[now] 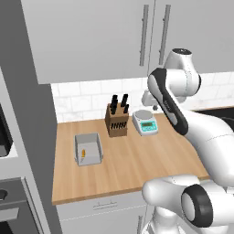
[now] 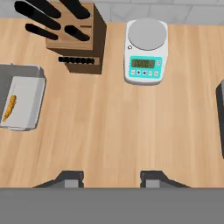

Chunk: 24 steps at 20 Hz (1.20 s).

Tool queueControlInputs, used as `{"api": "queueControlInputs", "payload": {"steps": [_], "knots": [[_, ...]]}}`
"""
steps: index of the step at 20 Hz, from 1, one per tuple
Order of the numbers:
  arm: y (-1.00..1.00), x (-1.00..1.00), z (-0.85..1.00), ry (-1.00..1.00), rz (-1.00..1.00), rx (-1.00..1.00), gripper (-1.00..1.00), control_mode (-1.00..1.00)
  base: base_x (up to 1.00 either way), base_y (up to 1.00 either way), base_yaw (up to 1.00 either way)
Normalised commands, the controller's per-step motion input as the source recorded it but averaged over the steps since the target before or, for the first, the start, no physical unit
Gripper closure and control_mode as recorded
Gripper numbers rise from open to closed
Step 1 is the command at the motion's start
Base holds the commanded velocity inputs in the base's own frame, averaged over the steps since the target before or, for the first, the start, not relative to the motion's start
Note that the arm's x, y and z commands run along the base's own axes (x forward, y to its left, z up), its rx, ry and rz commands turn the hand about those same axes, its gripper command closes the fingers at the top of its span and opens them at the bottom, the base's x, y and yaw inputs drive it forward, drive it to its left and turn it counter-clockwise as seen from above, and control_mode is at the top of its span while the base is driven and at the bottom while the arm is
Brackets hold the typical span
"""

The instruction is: Take the meat container that has the shrimp and place it on the second highest rack of the freezer. Then take the vegetable container that has the lemon and cucumber and place it on the highest rack of the freezer.

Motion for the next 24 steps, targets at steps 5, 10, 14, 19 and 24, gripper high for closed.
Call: {"api": "queueControlInputs", "payload": {"steps": [5,10,14,19,24], "knots": [[-0.1,-0.37,-0.06,0.0,0.0,0.0,-1.0,-1.0,0.0,0.0,0.0],[-0.18,-0.74,-0.27,-0.01,-0.11,0.01,-1.0,-1.0,0.0,0.0,0.0],[-0.53,-0.6,-0.52,-0.07,-0.5,0.02,-1.0,-1.0,0.0,0.0,0.0],[-0.56,0.0,-0.41,0.0,-0.72,0.12,-1.0,-1.0,0.0,0.0,0.0],[-0.88,0.02,-0.26,0.12,-0.73,0.2,-1.0,-1.0,0.0,0.0,0.0]]}}
